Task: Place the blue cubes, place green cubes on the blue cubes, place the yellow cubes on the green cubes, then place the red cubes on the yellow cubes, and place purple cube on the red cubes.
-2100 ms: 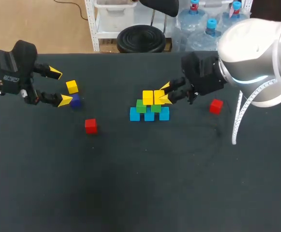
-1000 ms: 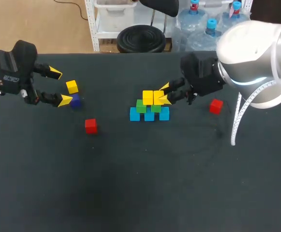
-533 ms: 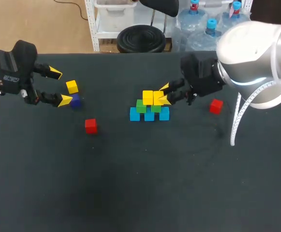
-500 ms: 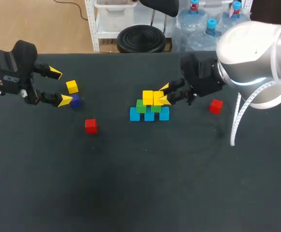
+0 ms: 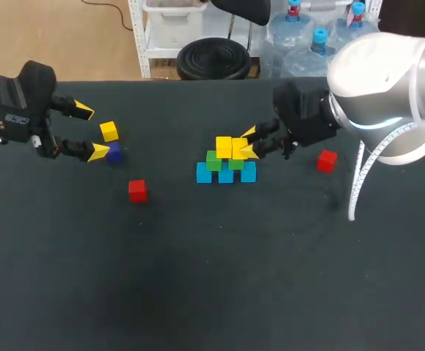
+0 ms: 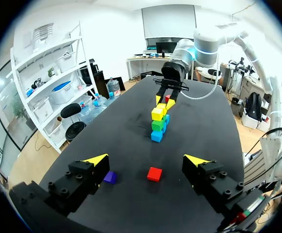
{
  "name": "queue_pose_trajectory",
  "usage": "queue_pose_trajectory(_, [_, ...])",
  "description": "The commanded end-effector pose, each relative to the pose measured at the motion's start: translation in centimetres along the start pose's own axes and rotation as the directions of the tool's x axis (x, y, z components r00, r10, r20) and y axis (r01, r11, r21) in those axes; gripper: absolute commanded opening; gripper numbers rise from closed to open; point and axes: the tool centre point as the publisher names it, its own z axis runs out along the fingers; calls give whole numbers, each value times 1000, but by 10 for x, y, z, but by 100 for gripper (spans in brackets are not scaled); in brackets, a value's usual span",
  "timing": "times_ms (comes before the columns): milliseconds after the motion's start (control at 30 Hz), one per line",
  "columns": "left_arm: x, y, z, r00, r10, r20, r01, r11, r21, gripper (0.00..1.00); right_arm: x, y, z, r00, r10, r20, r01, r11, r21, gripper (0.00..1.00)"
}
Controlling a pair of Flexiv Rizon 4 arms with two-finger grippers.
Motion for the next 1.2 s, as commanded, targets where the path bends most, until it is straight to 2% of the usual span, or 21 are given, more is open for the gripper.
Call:
queue_pose_trajectory(33, [2,0,0,1000,3,10,-3,1000,-2,100,1,-2,1,1000,-2,4,2,1000,-2,0])
queue_pose_trajectory(233, [2,0,0,1000,3,10,-3,1000,-2,100,0,-1,1,1000,-5,4,5,1000,-4,0])
queue_pose_trajectory(267, [2,0,0,1000,3,10,-3,1000,-2,100,0,-1,1,1000,-5,3,5,1000,-4,5])
queue_pose_trajectory(333, [2,0,0,1000,3,10,-3,1000,-2,100,0,-1,1,1000,-4,1,4,1000,-5,40])
queue_pose_trajectory(367, [2,0,0,1000,3,10,-3,1000,-2,100,0,-1,1,1000,-4,0,4,1000,-5,47])
queue_pose_trajectory(400, [2,0,0,1000,3,10,-3,1000,-2,100,0,-1,1,1000,-2,1,2,1000,-7,78])
queue_pose_trajectory(433, [2,0,0,1000,3,10,-3,1000,-2,100,0,-1,1,1000,-1,-1,1,1000,-7,100])
queue_pose_trajectory(800, [2,0,0,1000,3,10,-3,1000,-2,100,1,0,-5,1000,2,-7,-2,1000,0,100])
queue_pose_trajectory(1100, [2,0,0,1000,3,10,-3,1000,-2,100,6,0,-20,1000,11,-7,-11,1000,21,100])
queue_pose_trajectory(1167, [2,0,0,1000,3,10,-3,1000,-2,100,9,-1,-24,1000,16,-4,-16,999,28,51])
queue_pose_trajectory(1200, [2,0,0,1000,3,10,-3,1000,-2,100,10,-1,-26,1000,18,-3,-18,999,31,44])
